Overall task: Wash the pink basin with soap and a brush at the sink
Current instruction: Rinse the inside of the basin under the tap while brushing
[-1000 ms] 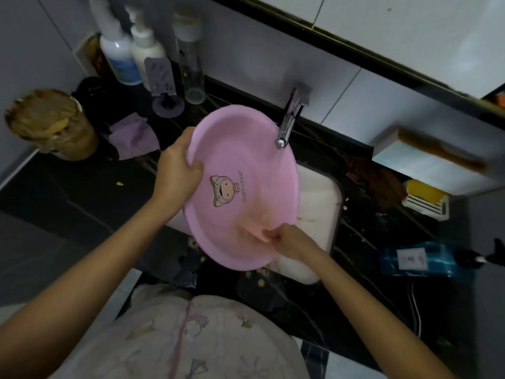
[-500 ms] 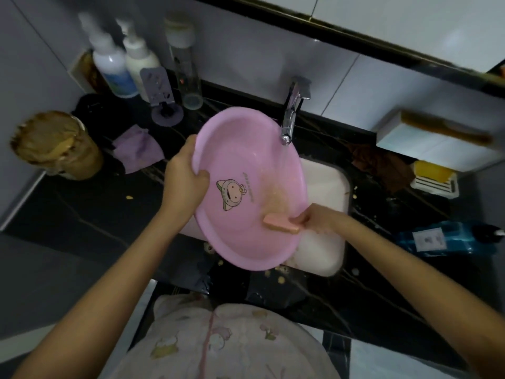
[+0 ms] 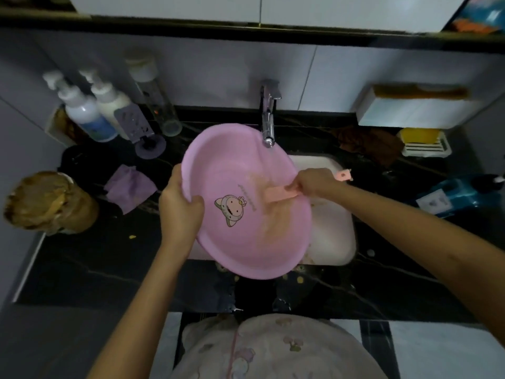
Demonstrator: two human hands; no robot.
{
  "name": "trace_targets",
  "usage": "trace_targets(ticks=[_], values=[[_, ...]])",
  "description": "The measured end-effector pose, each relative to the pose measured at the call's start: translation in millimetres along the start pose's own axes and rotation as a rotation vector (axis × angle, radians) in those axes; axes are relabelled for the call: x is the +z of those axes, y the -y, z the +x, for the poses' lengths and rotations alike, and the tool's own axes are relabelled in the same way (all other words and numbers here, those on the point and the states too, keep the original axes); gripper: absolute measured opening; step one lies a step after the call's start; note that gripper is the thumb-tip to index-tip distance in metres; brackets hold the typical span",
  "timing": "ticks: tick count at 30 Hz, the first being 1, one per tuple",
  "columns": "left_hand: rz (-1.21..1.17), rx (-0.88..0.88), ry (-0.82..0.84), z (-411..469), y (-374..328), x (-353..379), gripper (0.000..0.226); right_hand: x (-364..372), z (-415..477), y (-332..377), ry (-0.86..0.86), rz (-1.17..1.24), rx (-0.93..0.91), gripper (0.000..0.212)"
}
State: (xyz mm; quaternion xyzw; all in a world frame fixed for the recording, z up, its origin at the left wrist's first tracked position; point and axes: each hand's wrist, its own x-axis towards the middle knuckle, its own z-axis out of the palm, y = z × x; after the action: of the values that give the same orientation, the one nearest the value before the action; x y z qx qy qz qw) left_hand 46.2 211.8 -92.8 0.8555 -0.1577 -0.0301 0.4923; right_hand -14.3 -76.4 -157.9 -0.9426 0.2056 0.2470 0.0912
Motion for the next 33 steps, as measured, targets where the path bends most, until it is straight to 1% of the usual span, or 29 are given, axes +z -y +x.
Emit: trace_targets(ticks=[2,4,5,7,8,10,12,15,16,18,20,21,22,24,25,28,30,31,32,33], values=[[0.010,0.004,0.007,1.2,2.8,-1.0,0.063,0.1,0.5,-1.6,-0.140,-0.002,-0.043,0.040],[0.016,0.021,0.009,2.4,4.1,-1.6,0.062,0.9,-0.6,-5.0,-0.199,0.034,-0.037,0.041],[0.020,0.013,0.007,2.4,3.9,-1.2,0.062,1.5,-2.5,-7.7,-0.195,-0.009,-0.037,0.038],[0.026,-0.008,0.000,2.4,3.0,-0.8,0.063,3.6,-7.7,-14.6,-0.133,-0.160,-0.045,0.031],[0.025,-0.010,0.000,2.3,3.5,-0.6,0.063,3.4,-14.8,-16.2,-0.096,-0.218,-0.058,0.030],[0.015,-0.007,-0.001,1.8,6.1,-1.3,0.062,6.6,-36.1,-19.4,-0.015,-0.257,-0.063,0.033],[-0.008,0.004,0.009,1.8,8.1,-2.0,0.061,12.1,-66.2,-16.8,0.087,-0.153,-0.061,0.032],[-0.013,-0.007,0.004,1.8,8.9,-1.1,0.061,21.5,-100.7,-7.3,0.304,0.116,-0.119,0.027],[-0.008,-0.004,0.003,1.9,8.9,-1.4,0.061,20.4,-104.7,-4.5,0.358,0.165,-0.137,0.027],[0.003,-0.002,0.011,1.8,9.7,-0.8,0.061,14.4,-98.5,-4.4,0.403,0.190,-0.124,0.027],[0.008,-0.006,0.023,3.7,10.3,-2.2,0.062,7.8,-77.9,-6.8,0.350,0.170,-0.029,0.029],[0.010,-0.006,0.030,4.3,10.2,-3.0,0.062,3.9,-64.7,-8.1,0.296,0.100,0.034,0.034],[0.012,-0.004,0.038,4.5,10.2,-3.6,0.063,1.3,-50.6,-9.3,0.212,-0.021,0.056,0.039],[0.006,-0.006,0.054,4.4,9.2,-4.9,0.065,-7.5,-25.3,-6.7,0.018,-0.204,-0.019,0.046],[0.001,-0.009,0.062,4.1,9.0,-5.5,0.066,-13.3,-16.2,-1.8,-0.060,-0.253,-0.073,0.046],[-0.011,-0.013,0.073,4.5,9.1,-6.1,0.067,-35.3,4.3,13.5,-0.242,-0.488,-0.252,0.031],[-0.002,-0.016,0.065,4.7,10.2,-6.0,0.068,-48.6,14.1,21.3,-0.327,-0.644,-0.330,0.035],[0.004,-0.021,0.065,4.2,10.6,-5.7,0.068,-50.8,16.9,20.2,-0.347,-0.662,-0.328,0.037],[0.007,-0.025,0.063,4.4,10.3,-5.9,0.069,-51.0,18.3,18.5,-0.336,-0.663,-0.311,0.038],[0.008,-0.030,0.066,4.1,10.3,-6.3,0.069,-45.9,17.6,16.0,-0.276,-0.643,-0.298,0.036]])
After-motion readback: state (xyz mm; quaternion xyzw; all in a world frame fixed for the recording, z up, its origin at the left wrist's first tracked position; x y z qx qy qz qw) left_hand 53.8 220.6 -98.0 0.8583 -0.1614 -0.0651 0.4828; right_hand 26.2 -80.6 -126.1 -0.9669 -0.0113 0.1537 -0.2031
